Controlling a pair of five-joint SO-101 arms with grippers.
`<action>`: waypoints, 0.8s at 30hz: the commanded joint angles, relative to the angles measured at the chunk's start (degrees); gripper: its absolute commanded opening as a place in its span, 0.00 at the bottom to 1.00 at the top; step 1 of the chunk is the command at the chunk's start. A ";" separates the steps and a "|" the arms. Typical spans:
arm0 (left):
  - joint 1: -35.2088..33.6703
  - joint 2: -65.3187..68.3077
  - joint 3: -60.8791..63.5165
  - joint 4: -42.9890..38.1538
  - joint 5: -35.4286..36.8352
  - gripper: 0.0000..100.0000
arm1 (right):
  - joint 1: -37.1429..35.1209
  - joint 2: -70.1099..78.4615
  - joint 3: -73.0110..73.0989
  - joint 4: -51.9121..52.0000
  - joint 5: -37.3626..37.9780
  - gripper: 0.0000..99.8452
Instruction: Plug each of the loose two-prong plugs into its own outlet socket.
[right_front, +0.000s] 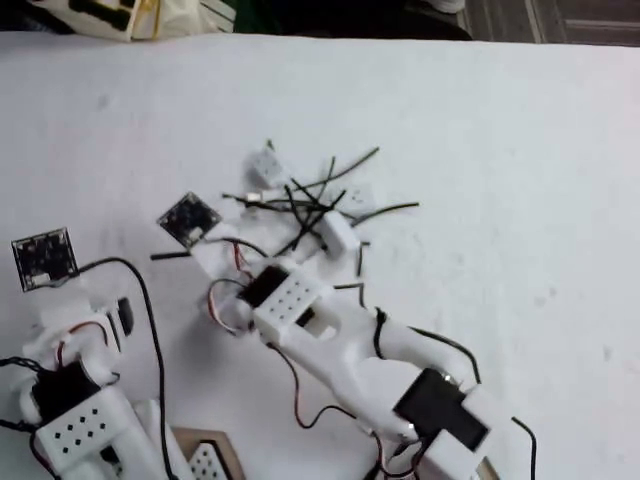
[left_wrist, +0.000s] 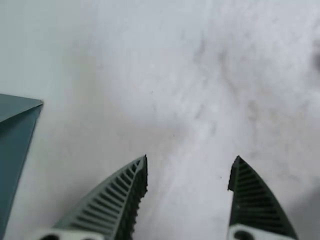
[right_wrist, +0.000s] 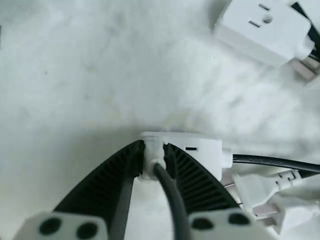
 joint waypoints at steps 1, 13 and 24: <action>0.75 -0.66 -0.35 -0.97 -0.44 0.27 | 0.22 -0.40 -2.81 0.04 -0.18 0.02; 0.75 -0.66 -0.35 -0.97 -0.44 0.27 | -0.31 6.29 -3.96 1.98 8.44 0.02; 0.75 -0.66 -0.35 -0.97 -0.44 0.27 | -0.04 9.71 -8.09 12.35 8.35 0.02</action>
